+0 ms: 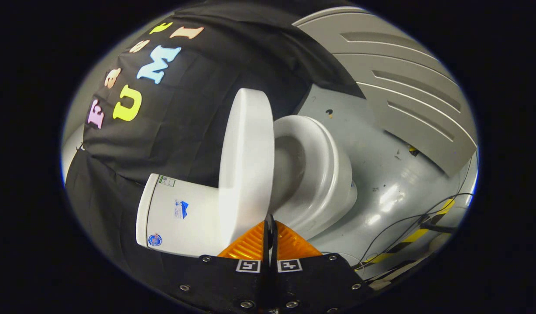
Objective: Open the toilet lid.
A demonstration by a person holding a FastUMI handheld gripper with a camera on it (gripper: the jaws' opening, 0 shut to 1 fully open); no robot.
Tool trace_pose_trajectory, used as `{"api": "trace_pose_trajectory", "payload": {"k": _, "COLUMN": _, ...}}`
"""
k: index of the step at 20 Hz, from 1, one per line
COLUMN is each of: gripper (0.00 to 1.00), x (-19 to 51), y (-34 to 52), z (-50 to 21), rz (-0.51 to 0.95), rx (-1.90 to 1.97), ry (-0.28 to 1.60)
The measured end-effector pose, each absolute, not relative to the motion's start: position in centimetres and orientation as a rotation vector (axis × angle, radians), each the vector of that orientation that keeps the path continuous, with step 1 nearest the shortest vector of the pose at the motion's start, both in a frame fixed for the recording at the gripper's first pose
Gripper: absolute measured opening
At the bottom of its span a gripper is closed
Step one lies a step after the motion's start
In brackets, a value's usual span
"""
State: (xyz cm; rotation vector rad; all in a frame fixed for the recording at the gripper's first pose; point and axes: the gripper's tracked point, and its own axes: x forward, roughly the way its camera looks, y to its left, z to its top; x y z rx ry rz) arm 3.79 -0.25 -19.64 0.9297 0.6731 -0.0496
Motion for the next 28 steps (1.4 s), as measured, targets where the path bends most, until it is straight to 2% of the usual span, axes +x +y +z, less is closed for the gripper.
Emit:
{"api": "trace_pose_trajectory", "payload": {"k": 10, "gripper": 0.0, "x": 4.3, "y": 3.1, "z": -13.4, "rz": -0.058, "rx": 0.78, "ry": 0.577}}
{"api": "trace_pose_trajectory", "payload": {"k": 28, "gripper": 0.0, "x": 4.6, "y": 7.2, "z": -8.7, "rz": -0.075, "rx": 0.635, "ry": 0.489}}
